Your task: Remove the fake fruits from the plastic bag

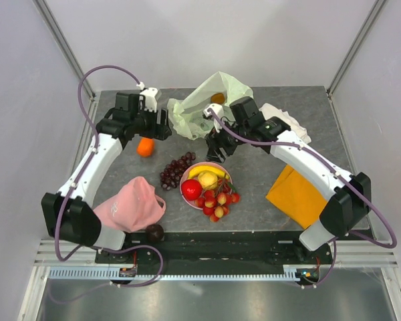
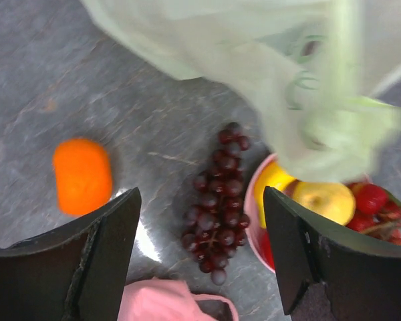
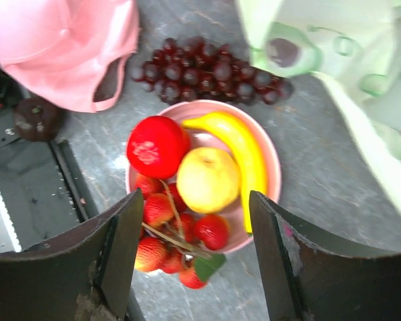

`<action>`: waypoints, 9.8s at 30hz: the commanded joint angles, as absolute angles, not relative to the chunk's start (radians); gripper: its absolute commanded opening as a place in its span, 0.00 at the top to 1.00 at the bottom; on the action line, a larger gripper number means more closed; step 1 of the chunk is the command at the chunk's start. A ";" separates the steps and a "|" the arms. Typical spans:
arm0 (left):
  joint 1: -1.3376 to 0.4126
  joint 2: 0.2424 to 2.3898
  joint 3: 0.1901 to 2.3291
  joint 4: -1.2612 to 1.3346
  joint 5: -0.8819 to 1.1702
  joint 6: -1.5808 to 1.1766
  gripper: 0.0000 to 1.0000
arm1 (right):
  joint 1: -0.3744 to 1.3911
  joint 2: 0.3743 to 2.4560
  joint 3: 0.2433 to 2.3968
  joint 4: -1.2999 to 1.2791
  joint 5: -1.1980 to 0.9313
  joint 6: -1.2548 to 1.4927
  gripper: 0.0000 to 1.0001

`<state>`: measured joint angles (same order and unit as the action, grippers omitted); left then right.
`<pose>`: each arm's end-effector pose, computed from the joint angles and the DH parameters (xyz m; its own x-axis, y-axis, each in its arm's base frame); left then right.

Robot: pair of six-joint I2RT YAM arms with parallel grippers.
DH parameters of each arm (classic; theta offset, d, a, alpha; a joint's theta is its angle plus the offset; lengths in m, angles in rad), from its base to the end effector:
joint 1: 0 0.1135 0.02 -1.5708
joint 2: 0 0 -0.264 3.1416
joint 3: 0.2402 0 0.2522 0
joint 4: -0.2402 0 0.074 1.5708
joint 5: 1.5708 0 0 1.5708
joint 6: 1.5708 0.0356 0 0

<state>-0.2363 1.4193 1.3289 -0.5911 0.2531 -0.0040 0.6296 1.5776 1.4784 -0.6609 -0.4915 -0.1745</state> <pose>0.3030 -0.0821 0.3438 -0.6141 0.1439 -0.7760 0.4133 0.8963 -0.1609 0.2713 0.2184 0.3403 -0.4103 -0.4883 -0.7702 -0.8802 0.4330 0.1944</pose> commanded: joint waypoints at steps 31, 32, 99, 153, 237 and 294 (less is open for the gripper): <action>-0.144 2.128 1.965 -1.031 0.311 0.137 0.21 | 0.434 1.643 1.620 -0.578 -0.560 -0.075 0.23; -0.144 2.128 1.957 -1.040 0.321 0.118 0.21 | 0.431 1.643 1.621 -0.575 -0.557 -0.077 0.23; -0.032 2.192 1.750 -1.017 0.643 0.025 0.56 | 0.423 1.667 1.647 -0.528 -0.699 -0.071 0.15; -0.244 1.357 1.121 -0.526 -0.176 0.341 0.13 | 0.425 1.743 1.654 -0.472 -0.597 -0.058 0.13; -0.584 0.854 0.647 0.477 0.080 1.294 0.98 | 0.426 1.904 1.651 0.429 -1.289 1.167 0.02; -0.132 1.198 1.227 -0.137 -0.206 0.394 0.19 | 0.669 1.664 1.514 -0.861 -0.718 -0.963 0.64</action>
<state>-0.1349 1.2194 1.2461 -0.1261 -0.2070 0.5262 0.6926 1.6424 1.5566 -0.7864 -0.8410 -0.6937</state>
